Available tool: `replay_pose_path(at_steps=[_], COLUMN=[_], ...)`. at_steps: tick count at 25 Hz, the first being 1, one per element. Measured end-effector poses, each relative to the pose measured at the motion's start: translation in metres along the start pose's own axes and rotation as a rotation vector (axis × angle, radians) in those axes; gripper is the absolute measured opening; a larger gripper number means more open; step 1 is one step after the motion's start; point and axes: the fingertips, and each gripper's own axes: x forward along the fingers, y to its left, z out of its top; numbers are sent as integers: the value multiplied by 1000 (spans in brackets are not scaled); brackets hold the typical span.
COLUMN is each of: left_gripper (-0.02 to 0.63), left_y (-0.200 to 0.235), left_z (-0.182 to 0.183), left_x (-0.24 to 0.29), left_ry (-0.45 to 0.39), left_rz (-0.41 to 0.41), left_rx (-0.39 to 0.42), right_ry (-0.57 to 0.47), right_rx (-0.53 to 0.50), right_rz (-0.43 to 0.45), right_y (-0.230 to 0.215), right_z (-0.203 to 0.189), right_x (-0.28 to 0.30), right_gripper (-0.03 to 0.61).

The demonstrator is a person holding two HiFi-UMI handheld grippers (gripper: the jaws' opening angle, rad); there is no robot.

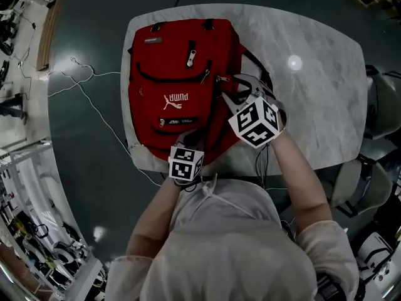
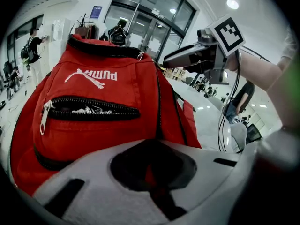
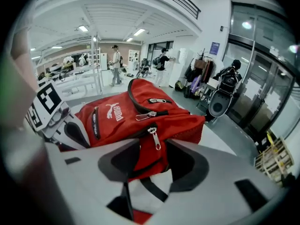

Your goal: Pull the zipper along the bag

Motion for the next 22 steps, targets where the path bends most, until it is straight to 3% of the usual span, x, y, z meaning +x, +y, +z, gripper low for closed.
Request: replay_pose_path(at_steps=[4, 7, 13, 17, 22], left_gripper=[20, 20, 20, 20, 20], left_y=[-9, -17, -31, -31, -44], left_z=[21, 48, 112, 163, 211], left_x=[-15, -31, -81, -120, -165], left_ry=[-69, -148, -335, -462, -604], left_rz=[-13, -14, -7, 23, 9], left_rx=[25, 60, 133, 151, 194], right_ry=[-45, -92, -211, -322, -464], right_rx=[105, 190, 374, 395, 459], right_rz=[-54, -121, -226, -315, -286], right_y=[3, 3, 14, 15, 31], right_z=[4, 7, 14, 35, 61], right_x=[-21, -40, -80, -115, -142], right_gripper=[167, 87, 34, 28, 26])
